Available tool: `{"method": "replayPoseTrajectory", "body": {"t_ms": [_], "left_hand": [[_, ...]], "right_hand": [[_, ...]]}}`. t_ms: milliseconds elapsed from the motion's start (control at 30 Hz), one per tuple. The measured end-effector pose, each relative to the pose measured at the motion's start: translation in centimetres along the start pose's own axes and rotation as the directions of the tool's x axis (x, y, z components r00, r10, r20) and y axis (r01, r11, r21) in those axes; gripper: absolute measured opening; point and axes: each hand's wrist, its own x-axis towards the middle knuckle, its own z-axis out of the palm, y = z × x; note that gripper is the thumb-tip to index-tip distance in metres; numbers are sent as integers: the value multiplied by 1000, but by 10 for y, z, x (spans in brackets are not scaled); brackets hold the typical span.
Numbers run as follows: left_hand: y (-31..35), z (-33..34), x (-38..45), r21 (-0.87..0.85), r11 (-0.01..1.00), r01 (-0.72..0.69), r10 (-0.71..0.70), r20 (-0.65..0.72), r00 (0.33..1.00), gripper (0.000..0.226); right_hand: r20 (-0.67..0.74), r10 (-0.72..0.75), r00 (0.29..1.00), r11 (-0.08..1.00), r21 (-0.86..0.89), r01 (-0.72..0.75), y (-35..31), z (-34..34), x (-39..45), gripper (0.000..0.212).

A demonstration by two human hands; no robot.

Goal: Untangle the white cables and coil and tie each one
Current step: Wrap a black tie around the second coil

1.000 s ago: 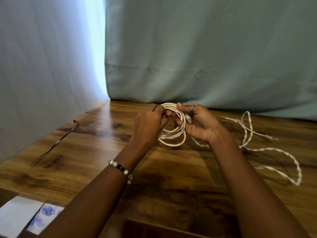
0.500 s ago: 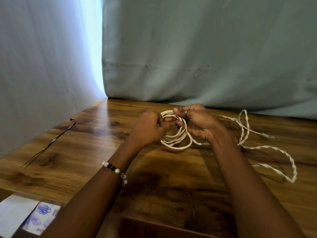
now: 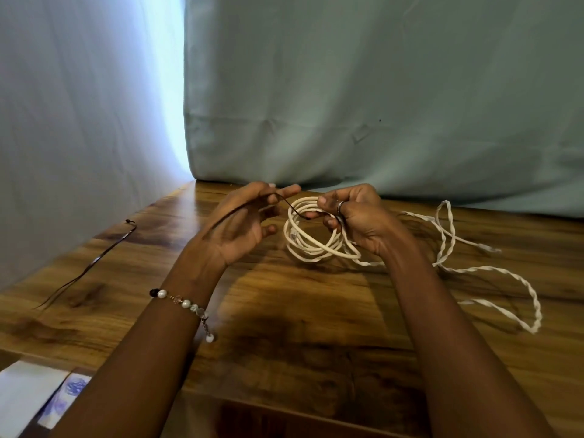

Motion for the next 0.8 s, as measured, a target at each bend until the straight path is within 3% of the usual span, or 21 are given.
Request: {"method": "replayPoseTrajectory", "body": {"t_ms": [133,267,333,433,500,567,700,800], "left_hand": [[-3,1,2,-161,987,3,2,27,1000,30],[-6,5,7,-202,967,-153,147,-45,988,33],[-8,6,8,-69,960,-271,265,-93,960,27],[-13,7,11,340,861,-379,444,-135,886,6],[-14,7,12,398,829,-392,489,-180,853,8],[-12,8,11,299,860,-414,485,-223,846,16],[-6,11,8,77,928,-366,373,-252,893,22],[-8,9,9,90,954,-285,298,-219,929,19]], "right_hand": [[-2,-81,997,984,-158,79,4,1,1,10],[30,-87,996,955,-282,93,7,3,1,10],[40,-90,995,945,-314,98,8,3,1,10],[86,-106,991,910,-392,132,9,5,0,10],[123,-111,986,879,-451,155,7,6,0,12],[155,-116,981,853,-491,179,6,8,-1,13],[201,-124,972,830,-516,212,5,11,-3,13],[200,-152,968,838,-493,233,8,13,-1,12]]}}
